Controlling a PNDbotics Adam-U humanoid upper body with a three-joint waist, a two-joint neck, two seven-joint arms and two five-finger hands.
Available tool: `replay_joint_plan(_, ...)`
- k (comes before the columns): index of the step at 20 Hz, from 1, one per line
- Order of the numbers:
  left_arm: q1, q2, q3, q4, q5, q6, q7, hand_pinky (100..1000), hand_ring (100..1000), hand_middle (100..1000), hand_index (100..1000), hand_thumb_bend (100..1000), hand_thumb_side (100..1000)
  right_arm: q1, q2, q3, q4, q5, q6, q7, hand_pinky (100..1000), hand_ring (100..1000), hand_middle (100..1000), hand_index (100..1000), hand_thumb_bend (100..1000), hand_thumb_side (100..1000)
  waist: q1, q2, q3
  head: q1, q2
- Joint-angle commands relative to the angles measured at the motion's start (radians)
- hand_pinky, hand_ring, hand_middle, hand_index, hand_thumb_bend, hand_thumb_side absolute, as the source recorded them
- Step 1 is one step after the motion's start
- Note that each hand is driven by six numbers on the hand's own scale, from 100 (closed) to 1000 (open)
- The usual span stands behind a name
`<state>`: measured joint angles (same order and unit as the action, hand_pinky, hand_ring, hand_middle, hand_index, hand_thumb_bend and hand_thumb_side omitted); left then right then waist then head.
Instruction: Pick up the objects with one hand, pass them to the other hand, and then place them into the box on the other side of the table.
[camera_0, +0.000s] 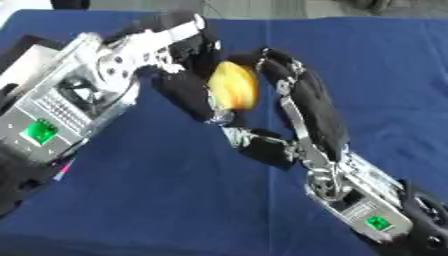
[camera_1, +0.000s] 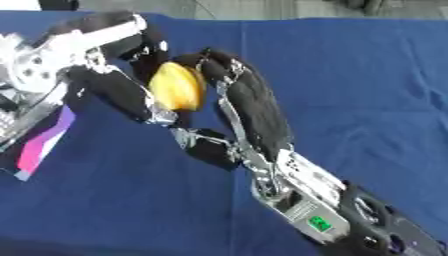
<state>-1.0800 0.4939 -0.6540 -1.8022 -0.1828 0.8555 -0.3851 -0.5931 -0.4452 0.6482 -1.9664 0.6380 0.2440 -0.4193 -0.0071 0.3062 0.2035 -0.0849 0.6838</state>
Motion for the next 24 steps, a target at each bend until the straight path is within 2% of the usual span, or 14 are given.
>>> replay_joint_plan(1,-0.010,0.021,0.013,0.003,0.003,0.052,-0.035,541,445,340,408,548,100,-0.015,-0.003,-0.007,-0.034,-0.017,-0.019,-0.024,751,579,482,609,100,100,0.002,-0.016,-0.001,0.002,-0.003)
replay_joint_plan(3,-0.010,0.022,0.010,-0.002,0.002,0.052,-0.032,570,491,435,530,466,100,-0.016,-0.004,-0.008,-0.034,-0.034,-0.023,-0.048,744,558,456,581,100,100,0.002,-0.015,-0.001,0.003,-0.003)
replay_joint_plan(7,-0.008,0.022,0.009,-0.008,-0.008,0.052,-0.039,607,533,483,628,474,100,-0.015,-0.008,-0.007,-0.034,-0.045,-0.020,-0.084,728,518,404,546,100,100,0.002,-0.015,0.000,0.002,-0.003)
replay_joint_plan(12,-0.009,0.017,0.008,0.007,-0.020,0.052,-0.041,607,532,478,627,439,100,-0.014,-0.012,-0.004,-0.034,-0.045,-0.017,-0.098,723,501,367,540,100,100,0.003,-0.016,0.001,0.000,-0.005)
replay_joint_plan(17,-0.008,0.015,0.016,0.013,-0.006,0.052,-0.037,622,541,488,661,533,100,-0.012,-0.016,-0.004,-0.034,-0.034,-0.017,-0.095,721,500,369,543,100,100,0.003,-0.017,0.003,-0.001,-0.006)
replay_joint_plan(19,-0.007,0.014,0.024,0.014,0.010,0.052,-0.027,630,541,489,654,657,100,-0.011,-0.017,-0.004,-0.034,-0.030,-0.014,-0.094,722,501,370,544,100,100,0.003,-0.017,0.003,-0.002,-0.006)
replay_joint_plan(24,-0.008,0.018,0.046,-0.008,0.072,0.052,0.020,646,540,488,656,777,100,-0.006,-0.021,-0.002,-0.034,-0.015,-0.004,-0.083,724,502,371,545,100,100,0.003,-0.017,0.005,-0.002,-0.009)
